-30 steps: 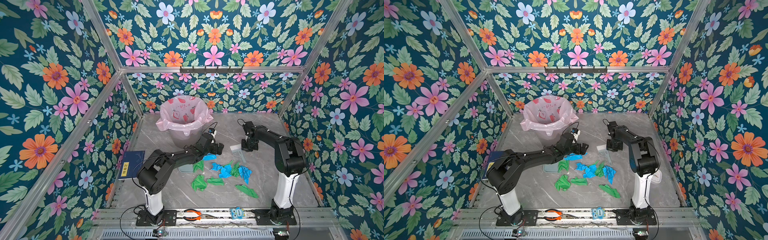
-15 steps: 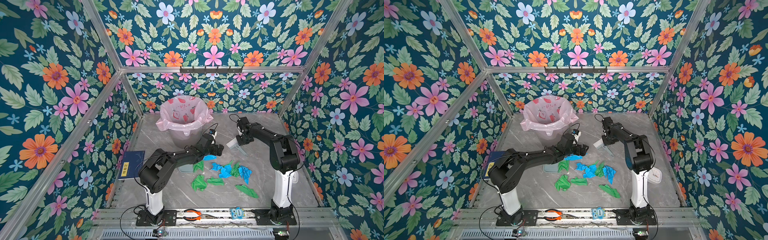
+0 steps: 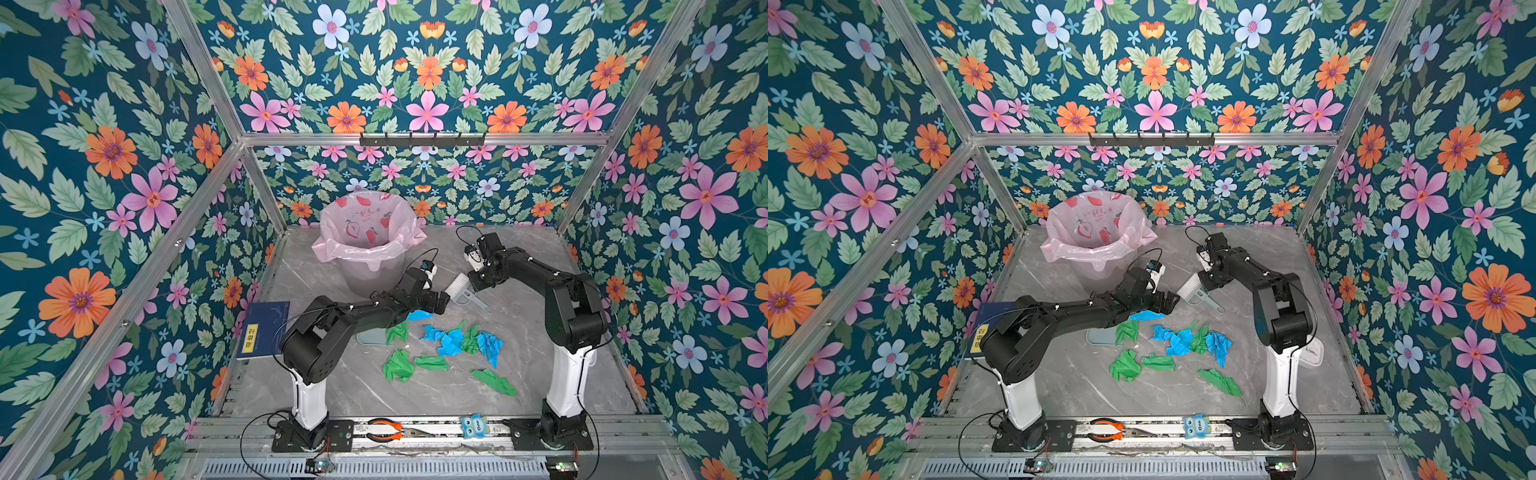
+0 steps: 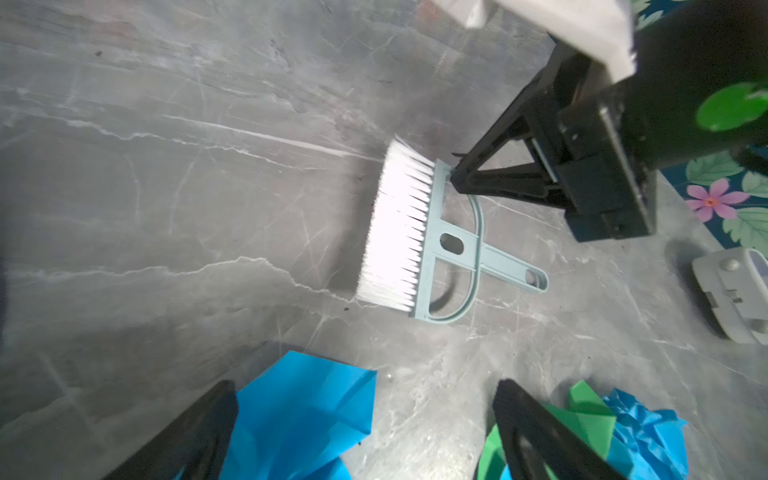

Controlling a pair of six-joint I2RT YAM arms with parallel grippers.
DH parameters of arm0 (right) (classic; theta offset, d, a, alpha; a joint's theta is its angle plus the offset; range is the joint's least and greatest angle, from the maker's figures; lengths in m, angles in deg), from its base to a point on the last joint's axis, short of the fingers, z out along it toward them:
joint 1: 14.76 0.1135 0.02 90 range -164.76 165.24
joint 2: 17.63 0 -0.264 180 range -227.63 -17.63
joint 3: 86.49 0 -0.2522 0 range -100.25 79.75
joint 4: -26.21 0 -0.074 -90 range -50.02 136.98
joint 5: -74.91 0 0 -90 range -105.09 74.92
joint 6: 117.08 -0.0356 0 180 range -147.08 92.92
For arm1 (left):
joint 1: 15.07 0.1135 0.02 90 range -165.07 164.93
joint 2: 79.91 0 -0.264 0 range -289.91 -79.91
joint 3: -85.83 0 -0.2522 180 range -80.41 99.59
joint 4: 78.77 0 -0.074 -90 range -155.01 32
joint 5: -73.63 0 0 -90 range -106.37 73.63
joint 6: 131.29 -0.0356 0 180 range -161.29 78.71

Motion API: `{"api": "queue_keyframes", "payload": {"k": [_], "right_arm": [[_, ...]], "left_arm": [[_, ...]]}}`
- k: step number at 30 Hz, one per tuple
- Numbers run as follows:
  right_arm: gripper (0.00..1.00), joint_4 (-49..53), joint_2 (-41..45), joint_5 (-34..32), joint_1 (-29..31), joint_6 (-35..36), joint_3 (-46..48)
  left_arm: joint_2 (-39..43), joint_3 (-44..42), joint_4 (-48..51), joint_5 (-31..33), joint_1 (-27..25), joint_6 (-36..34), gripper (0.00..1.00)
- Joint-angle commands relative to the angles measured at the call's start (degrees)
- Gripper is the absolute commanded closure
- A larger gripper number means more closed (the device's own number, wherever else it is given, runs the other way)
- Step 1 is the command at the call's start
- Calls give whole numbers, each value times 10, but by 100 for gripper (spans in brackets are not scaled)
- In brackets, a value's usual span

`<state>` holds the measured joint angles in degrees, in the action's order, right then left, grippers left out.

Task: Sweep away the paper scraps from the table
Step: 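Carry the brush toward the left gripper and let the left gripper grasp its bristle head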

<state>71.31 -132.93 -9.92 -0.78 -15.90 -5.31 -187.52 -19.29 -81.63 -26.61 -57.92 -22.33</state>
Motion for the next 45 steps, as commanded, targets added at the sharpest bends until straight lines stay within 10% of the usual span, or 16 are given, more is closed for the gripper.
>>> {"api": "queue_keyframes", "payload": {"k": [1, 14, 31, 45], "right_arm": [[100, -7, 11, 60, -6, 15, 8], [100, -28, 49, 114, -9, 27, 45], [100, -23, 66, 116, 4, 30, 40], [100, -24, 69, 104, 10, 29, 44]], "left_arm": [[-12, 3, -37, -56, 13, -3, 1], [-47, 33, -115, -246, 76, 73, 9], [-92, 88, -74, -291, 72, 84, 37], [-106, 101, -73, -289, 66, 97, 90]]}}
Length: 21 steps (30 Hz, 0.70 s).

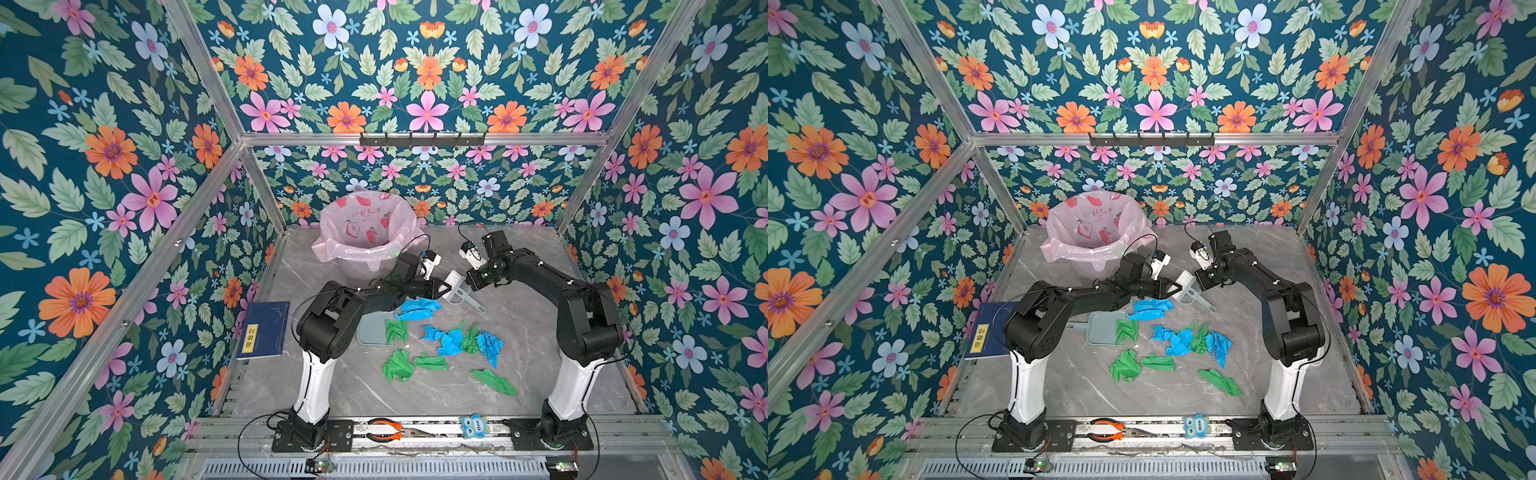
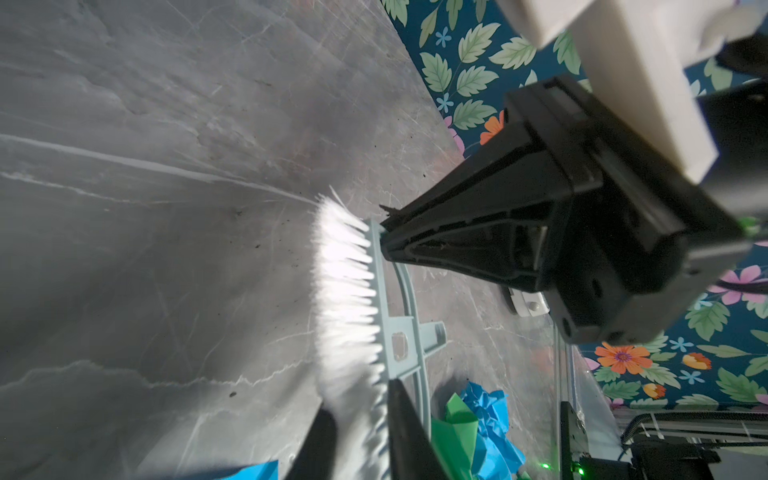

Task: Sweep away the paper scraps from the table

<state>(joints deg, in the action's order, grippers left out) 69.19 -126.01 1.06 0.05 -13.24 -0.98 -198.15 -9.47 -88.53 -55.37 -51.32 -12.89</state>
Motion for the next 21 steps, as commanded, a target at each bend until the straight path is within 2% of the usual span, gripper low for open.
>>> {"api": "queue_keyframes", "payload": {"k": [1, 2, 9, 12, 14, 16, 21], "right_arm": [[100, -2, 1, -7, 1, 2, 1], [100, -4, 1, -7, 1, 1, 2], [100, -11, 4, -37, 1, -46, -6], [60, 14, 8, -70, 0, -102, -28], [46, 23, 22, -92, -1, -145, -32], [41, 29, 41, -109, -3, -188, -26], [44, 0, 116, -83, -36, -326, 45]], "left_arm": [[1, 4, -3, -1, 1, 4, 97], [1, 4, -4, -1, 0, 5, 100], [9, -12, -35, 15, 0, 33, 100], [18, -35, -85, 34, 0, 69, 100], [20, -53, -135, 48, 0, 111, 100], [19, -64, -176, 62, -4, 149, 100], [30, -73, -221, 124, -23, 186, 100]]}}
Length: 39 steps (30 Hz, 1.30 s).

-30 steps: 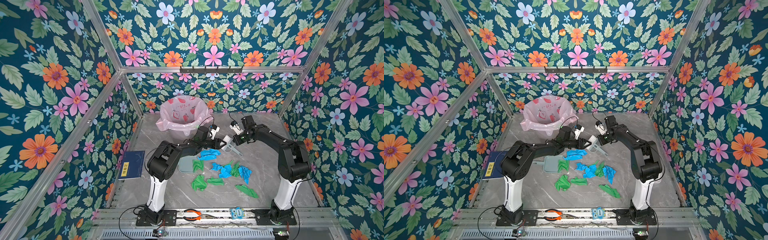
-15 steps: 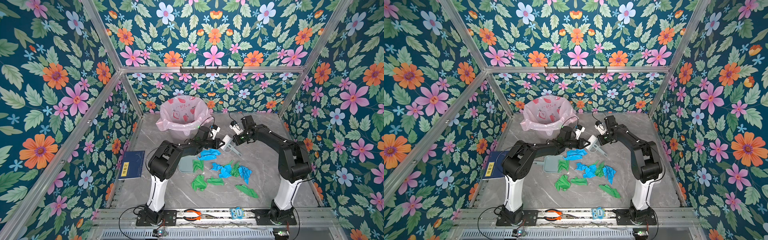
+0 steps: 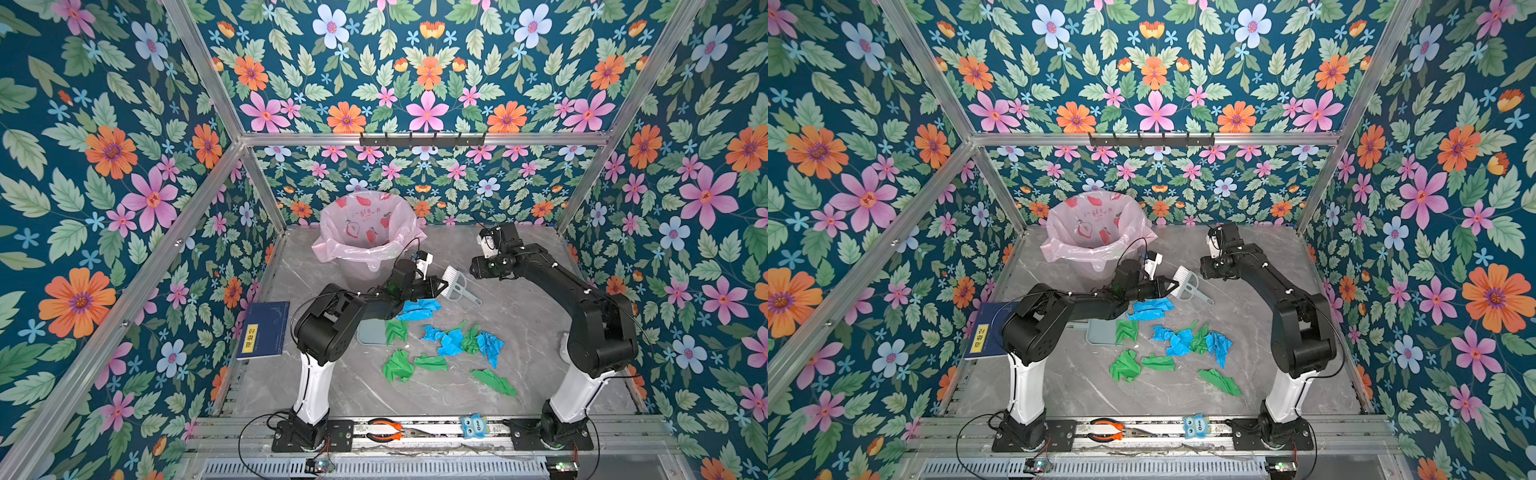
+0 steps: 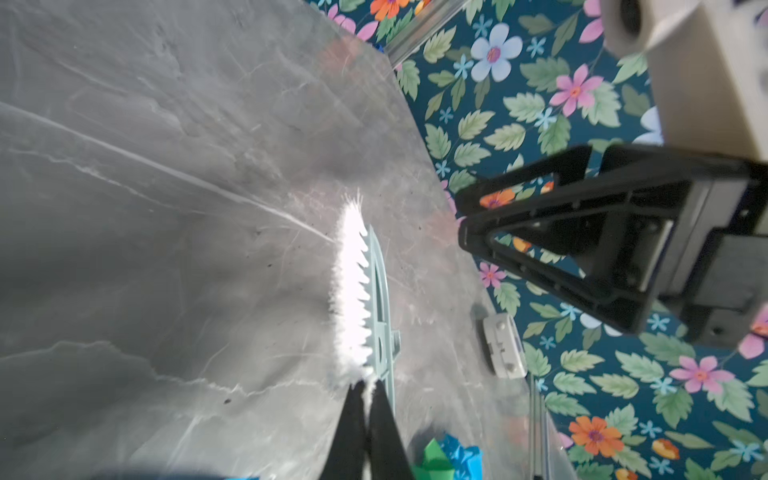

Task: Sweep away the paper scraps from the table

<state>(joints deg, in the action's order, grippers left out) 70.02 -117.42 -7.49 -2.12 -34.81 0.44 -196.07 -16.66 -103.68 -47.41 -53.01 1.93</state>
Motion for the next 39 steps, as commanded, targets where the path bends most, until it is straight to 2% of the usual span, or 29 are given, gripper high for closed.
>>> {"api": "queue_keyframes", "payload": {"k": [1, 5, 9, 11, 14, 18, 23, 26, 39], "right_arm": [[45, -35, 66, 22, -25, -140, 64], [47, -117, 165, 78, -56, -231, 149], [47, -143, 236, 99, -75, -267, 190], [49, -189, 267, 157, -117, -309, 230], [53, -328, 290, 265, -186, -396, 313], [56, -456, 268, 355, -224, -463, 363], [61, -601, 252, 383, -224, -538, 397], [61, -641, 249, 389, -225, -559, 397], [61, -624, 243, 415, -225, -543, 376]], "left_arm": [[12, -1, -80, 55, -7, 46, 100], [19, 0, -144, 88, -13, 101, 100], [14, 5, -194, 92, -20, 148, 100], [16, -3, -230, 95, -21, 176, 100], [17, -3, -258, 87, -21, 203, 100], [14, 7, -278, 66, -21, 230, 100], [12, 1, -297, 55, -21, 249, 100], [15, -7, -301, 55, -21, 249, 100], [12, -3, -329, 51, -23, 267, 100]]}}
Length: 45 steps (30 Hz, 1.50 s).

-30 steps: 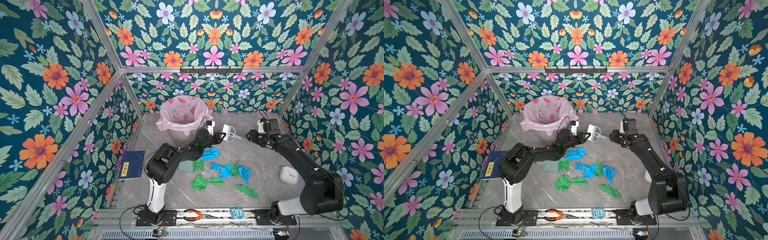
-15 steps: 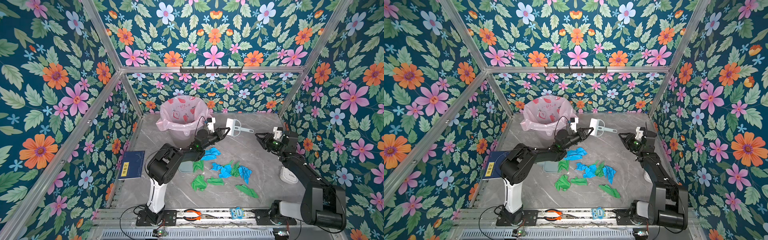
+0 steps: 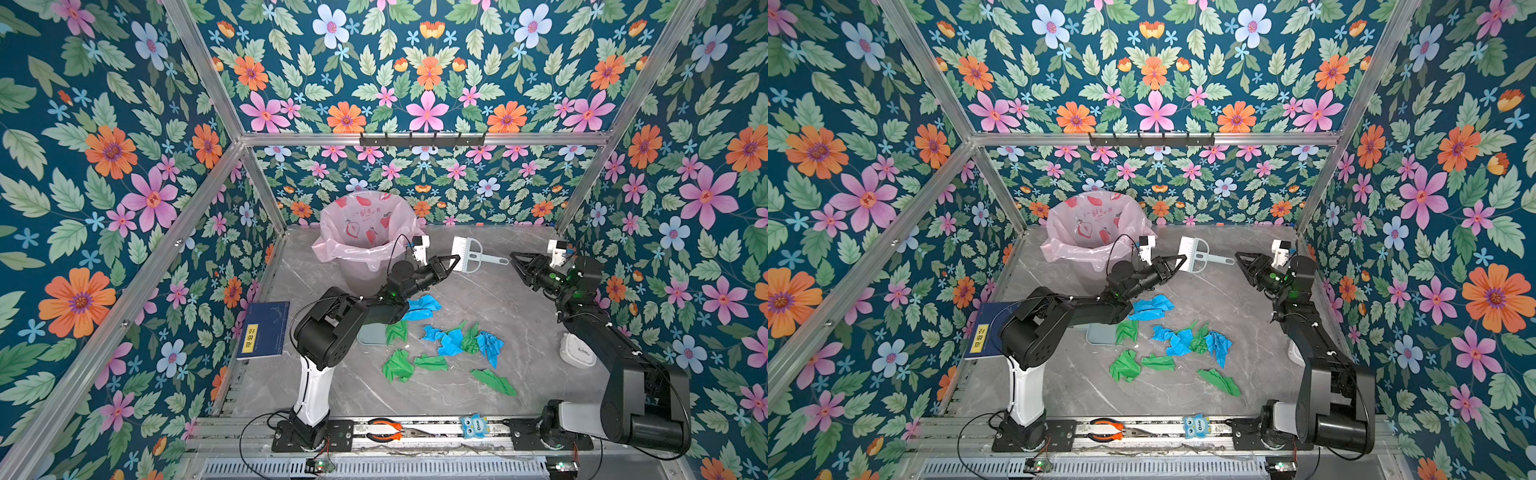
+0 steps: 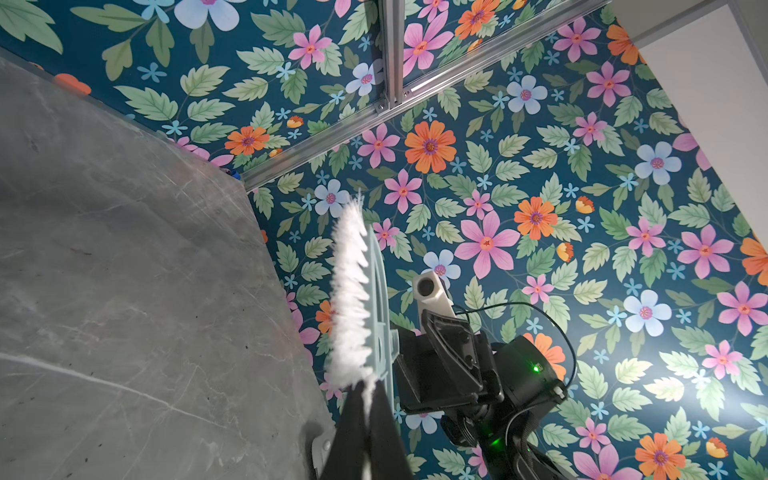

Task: Sweep away the paper scraps from the table

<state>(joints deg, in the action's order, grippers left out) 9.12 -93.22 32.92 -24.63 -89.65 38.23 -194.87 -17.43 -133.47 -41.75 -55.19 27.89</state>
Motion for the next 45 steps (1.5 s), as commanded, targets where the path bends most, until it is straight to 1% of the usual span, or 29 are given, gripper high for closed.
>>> {"api": "queue_keyframes", "payload": {"k": [1, 5, 12, 15, 18, 19, 21, 25, 34, 35, 37, 39, 45], "right_arm": [[61, -15, 2, 12, 0, 6, -1], [62, -6, -4, 16, 2, 13, -8], [65, -22, -17, 22, 13, 10, -13], [69, -26, -20, 19, 18, 11, -15], [80, -27, -23, 21, 20, 8, -20], [82, -27, -23, 22, 21, 9, -21], [84, -27, -21, 20, 22, 9, -19], [84, -29, -18, 24, 24, 9, -17], [80, -28, -17, 38, 32, 11, -24], [81, -28, -18, 39, 32, 11, -25], [93, -22, -15, 34, 32, 13, -24], [100, -21, -14, 32, 32, 14, -24], [100, -21, -9, 31, 32, 14, -20]], "left_arm": [[0, 5, -31, -7, -1, 7, 100], [0, 8, -32, -8, -4, 8, 100], [-10, 24, -35, -19, -10, 13, 100], [-14, 28, -36, -23, -11, 16, 100], [-16, 28, -40, -23, -12, 19, 100], [-15, 27, -41, -23, -12, 19, 100], [-15, 26, -41, -23, -12, 19, 100], [-17, 26, -44, -23, -12, 22, 100], [-22, 30, -51, -26, -12, 29, 100], [-22, 30, -52, -27, -12, 29, 100], [-20, 29, -51, -27, -12, 29, 100], [-20, 28, -52, -26, -12, 29, 100], [-18, 26, -50, -25, -12, 29, 100]]}}
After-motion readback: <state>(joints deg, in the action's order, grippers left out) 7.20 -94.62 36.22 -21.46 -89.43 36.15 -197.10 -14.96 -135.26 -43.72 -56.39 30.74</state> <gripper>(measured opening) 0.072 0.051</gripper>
